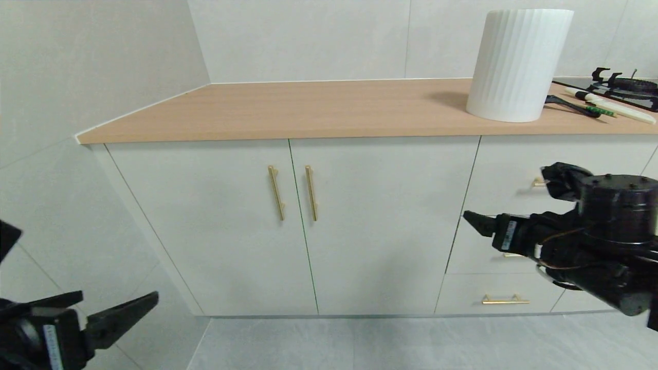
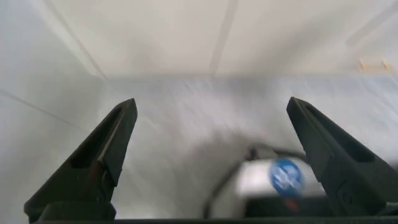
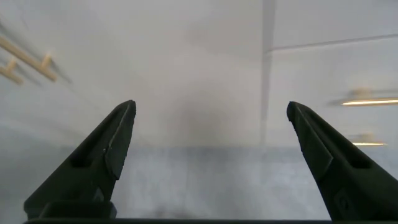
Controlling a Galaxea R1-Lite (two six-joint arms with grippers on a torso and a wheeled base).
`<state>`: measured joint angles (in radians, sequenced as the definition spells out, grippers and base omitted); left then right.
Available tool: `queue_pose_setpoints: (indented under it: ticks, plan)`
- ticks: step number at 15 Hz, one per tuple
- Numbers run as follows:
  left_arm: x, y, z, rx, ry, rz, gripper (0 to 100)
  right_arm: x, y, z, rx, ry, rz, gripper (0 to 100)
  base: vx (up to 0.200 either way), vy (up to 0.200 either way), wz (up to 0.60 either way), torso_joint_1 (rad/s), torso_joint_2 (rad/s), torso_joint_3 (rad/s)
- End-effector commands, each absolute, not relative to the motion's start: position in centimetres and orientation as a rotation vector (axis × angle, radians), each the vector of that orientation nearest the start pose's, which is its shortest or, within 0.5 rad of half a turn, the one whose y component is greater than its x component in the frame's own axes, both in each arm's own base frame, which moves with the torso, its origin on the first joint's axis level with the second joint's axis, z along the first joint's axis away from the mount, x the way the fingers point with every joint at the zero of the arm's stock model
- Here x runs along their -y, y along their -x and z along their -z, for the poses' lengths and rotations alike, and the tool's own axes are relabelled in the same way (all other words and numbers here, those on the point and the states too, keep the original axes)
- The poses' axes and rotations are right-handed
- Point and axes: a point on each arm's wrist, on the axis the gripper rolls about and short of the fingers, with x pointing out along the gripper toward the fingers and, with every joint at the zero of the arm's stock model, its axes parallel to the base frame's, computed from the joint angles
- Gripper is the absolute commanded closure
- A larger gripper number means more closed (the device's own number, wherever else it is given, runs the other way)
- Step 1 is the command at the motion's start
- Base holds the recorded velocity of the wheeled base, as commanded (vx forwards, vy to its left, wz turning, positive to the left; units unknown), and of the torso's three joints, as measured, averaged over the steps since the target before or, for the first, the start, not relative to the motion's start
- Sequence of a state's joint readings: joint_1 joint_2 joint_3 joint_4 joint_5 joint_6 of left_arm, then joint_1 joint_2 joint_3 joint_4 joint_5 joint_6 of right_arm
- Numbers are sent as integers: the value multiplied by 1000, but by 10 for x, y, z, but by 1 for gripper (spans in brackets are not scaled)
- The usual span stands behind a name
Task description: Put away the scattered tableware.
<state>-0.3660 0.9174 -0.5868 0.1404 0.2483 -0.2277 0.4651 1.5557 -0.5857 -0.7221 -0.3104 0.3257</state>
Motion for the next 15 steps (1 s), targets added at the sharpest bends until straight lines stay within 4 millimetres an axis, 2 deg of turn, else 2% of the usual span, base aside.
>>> queue_pose_setpoints:
  ticks: [1, 4, 6, 10, 12, 14, 15]
  plan:
    - [5, -38, -205, -223, 30, 16, 0, -72, -170, -202, -90, -204, -65, 0, 0, 0, 0, 0, 0, 0]
    - [-6, 2, -206, -37, -16, 0, 0, -35, -109, -218, 93, -129, 11, 0, 0, 0, 0, 0, 0, 0]
    - [-10, 19, -198, 28, -65, -56, 0, -14, -71, -221, 219, -65, 84, 0, 0, 0, 0, 0, 0, 0]
    - [-11, 51, -188, 180, -80, -160, 0, 8, 1, -203, 367, -19, 187, 0, 0, 0, 0, 0, 0, 0]
    - [-9, 64, -184, 245, -89, -206, 0, 11, 29, -188, 393, 26, 208, 0, 0, 0, 0, 0, 0, 0]
    - [-7, 72, -179, 285, -88, -243, 0, 12, 44, -172, 390, 72, 242, 0, 0, 0, 0, 0, 0, 0]
    - [-6, 74, -175, 295, -90, -256, 0, 10, 45, -171, 395, 80, 294, 0, 0, 0, 0, 0, 0, 0]
